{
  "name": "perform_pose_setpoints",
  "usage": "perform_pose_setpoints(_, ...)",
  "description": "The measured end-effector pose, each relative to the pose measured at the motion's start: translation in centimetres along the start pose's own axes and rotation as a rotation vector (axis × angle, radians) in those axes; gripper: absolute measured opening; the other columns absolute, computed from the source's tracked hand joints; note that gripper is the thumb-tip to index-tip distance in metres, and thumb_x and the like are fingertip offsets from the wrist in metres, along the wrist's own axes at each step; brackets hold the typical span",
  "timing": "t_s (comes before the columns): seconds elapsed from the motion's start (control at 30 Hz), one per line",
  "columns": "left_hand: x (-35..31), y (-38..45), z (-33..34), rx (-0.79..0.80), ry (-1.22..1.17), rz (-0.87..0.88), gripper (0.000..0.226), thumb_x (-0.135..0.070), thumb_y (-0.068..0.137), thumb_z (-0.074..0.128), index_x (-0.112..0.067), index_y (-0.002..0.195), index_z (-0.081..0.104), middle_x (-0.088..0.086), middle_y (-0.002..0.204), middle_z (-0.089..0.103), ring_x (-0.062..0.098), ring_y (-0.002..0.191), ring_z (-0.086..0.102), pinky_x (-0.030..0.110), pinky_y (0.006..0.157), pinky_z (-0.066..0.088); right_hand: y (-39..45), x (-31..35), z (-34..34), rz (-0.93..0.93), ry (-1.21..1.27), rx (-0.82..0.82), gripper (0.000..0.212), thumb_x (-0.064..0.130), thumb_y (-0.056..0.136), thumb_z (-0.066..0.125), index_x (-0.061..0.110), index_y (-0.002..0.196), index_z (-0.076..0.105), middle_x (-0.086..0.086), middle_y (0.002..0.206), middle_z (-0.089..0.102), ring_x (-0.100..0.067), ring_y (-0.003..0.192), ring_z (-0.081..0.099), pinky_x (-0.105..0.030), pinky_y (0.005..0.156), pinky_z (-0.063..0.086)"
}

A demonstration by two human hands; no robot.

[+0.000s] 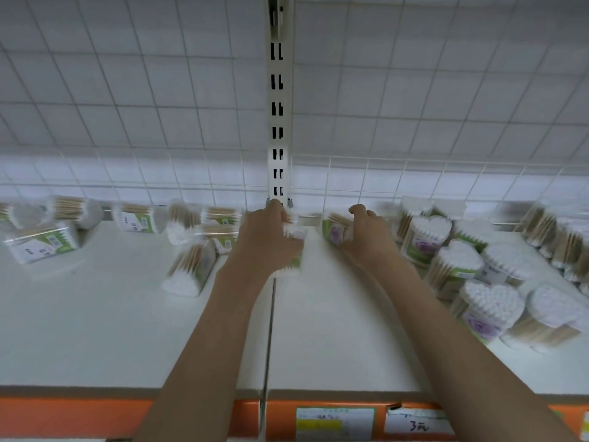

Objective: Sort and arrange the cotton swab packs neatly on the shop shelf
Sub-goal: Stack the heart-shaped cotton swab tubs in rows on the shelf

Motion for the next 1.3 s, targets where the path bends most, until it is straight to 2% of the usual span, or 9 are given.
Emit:
perform_pose_setpoints(0.13, -2.3, 0.8, 1.0, 0.071, -0.142, 0.104, 0.029, -0.013, 0.072, 0.072, -0.022, 0.087, 0.048, -0.002, 0.086, 0.054, 0.013, 0.061, 0.054, 0.022, 0.044, 0.044, 0.7, -0.6, -2.6, -0.005, -0.027, -0.021, 0.059, 0.015, 0.080, 0.065, 0.008, 0.130, 0.035, -0.015, 0.124, 0.050, -0.033, 0.112, 0.047, -0.036, 0.087, 0.040)
perform_pose_setpoints(0.23, -3.7, 2.0, 2.0, 0.056, -0.136, 0.186, 0.028, -0.004, 0.076, 0.068, -0.021, 0.093, 0.055, 0.004, 0.094, 0.060, 0.022, 0.077, 0.061, 0.031, 0.055, 0.050, 1.2, -0.9, -5.0, -0.018, -0.040, -0.029, 0.059, 0.019, 0.079, 0.067, 0.009, 0.128, 0.035, -0.013, 0.120, 0.051, -0.031, 0.108, 0.049, -0.037, 0.086, 0.039)
perform_pose_setpoints(0.33, -4.6, 3.5, 3.0, 0.022, -0.085, 0.263, 0.029, -0.007, 0.077, 0.071, -0.017, 0.103, 0.062, 0.001, 0.104, 0.064, 0.017, 0.090, 0.058, 0.024, 0.069, 0.043, 1.8, -1.1, -7.0, -0.039, -0.090, -0.003, 0.058, 0.019, 0.080, 0.065, 0.009, 0.128, 0.035, -0.011, 0.117, 0.051, -0.029, 0.105, 0.050, -0.037, 0.085, 0.041)
perform_pose_setpoints(0.5, -5.8, 5.4, 4.9, 0.032, -0.098, 0.310, 0.028, -0.010, 0.077, 0.073, -0.016, 0.102, 0.063, -0.002, 0.103, 0.065, 0.018, 0.097, 0.058, 0.025, 0.074, 0.042, 2.6, -1.9, -8.0, -0.027, -0.128, 0.104, 0.053, 0.012, 0.079, 0.065, 0.010, 0.124, 0.036, -0.002, 0.087, 0.047, -0.022, 0.082, 0.046, -0.027, 0.060, 0.033)
perform_pose_setpoints(0.67, -6.3, 6.7, 6.6, 0.050, -0.120, 0.315, 0.035, -0.007, 0.075, 0.073, -0.013, 0.108, 0.063, 0.003, 0.109, 0.064, 0.021, 0.096, 0.059, 0.023, 0.074, 0.044, 3.5, -1.9, -7.0, -0.075, -0.228, 0.198, 0.053, 0.015, 0.076, 0.068, 0.012, 0.123, 0.044, -0.007, 0.108, 0.050, -0.019, 0.089, 0.045, -0.027, 0.067, 0.036)
perform_pose_setpoints(0.87, -6.2, 7.3, 8.1, 0.116, -0.074, 0.286, 0.052, 0.001, 0.080, 0.065, -0.010, 0.129, 0.053, 0.010, 0.130, 0.054, 0.023, 0.120, 0.049, 0.029, 0.102, 0.037, 4.4, -2.3, -5.2, -0.095, -0.294, 0.287, 0.063, 0.011, 0.078, 0.063, 0.021, 0.136, 0.042, -0.007, 0.122, 0.041, -0.026, 0.112, 0.048, -0.027, 0.079, 0.042)
perform_pose_setpoints(0.97, -6.5, 7.4, 8.8, 0.147, 0.004, 0.300, 0.049, -0.002, 0.084, 0.062, -0.011, 0.130, 0.051, 0.010, 0.131, 0.051, 0.025, 0.123, 0.046, 0.034, 0.103, 0.036, 4.7, -2.3, -5.0, -0.101, -0.305, 0.284, 0.066, 0.011, 0.079, 0.063, 0.019, 0.139, 0.038, -0.008, 0.125, 0.043, -0.026, 0.115, 0.047, -0.029, 0.087, 0.043)
perform_pose_setpoints(1.13, -6.9, 7.6, 8.6, 0.132, 0.138, 0.356, 0.046, -0.006, 0.089, 0.057, -0.014, 0.134, 0.047, 0.005, 0.137, 0.048, 0.022, 0.128, 0.039, 0.032, 0.105, 0.032, 4.9, -2.7, -5.6, -0.084, -0.243, 0.234, 0.060, 0.001, 0.075, 0.061, 0.014, 0.131, 0.041, -0.010, 0.119, 0.054, -0.025, 0.100, 0.054, -0.029, 0.073, 0.047)
perform_pose_setpoints(1.3, -7.0, 7.8, 8.3, 0.107, 0.269, 0.372, 0.050, -0.001, 0.090, 0.053, -0.020, 0.136, 0.045, 0.006, 0.134, 0.051, 0.023, 0.124, 0.041, 0.036, 0.101, 0.038, 5.2, -2.6, -5.4, -0.124, -0.285, 0.207, 0.057, 0.001, 0.079, 0.059, 0.015, 0.132, 0.045, -0.007, 0.127, 0.051, -0.024, 0.115, 0.048, -0.025, 0.083, 0.041)
Point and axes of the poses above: each hand's wrist, its own y-axis towards the middle knuckle, its own z-axis out of the palm, x = y × z, the point moved 7 cm from there along y, towards the middle knuckle
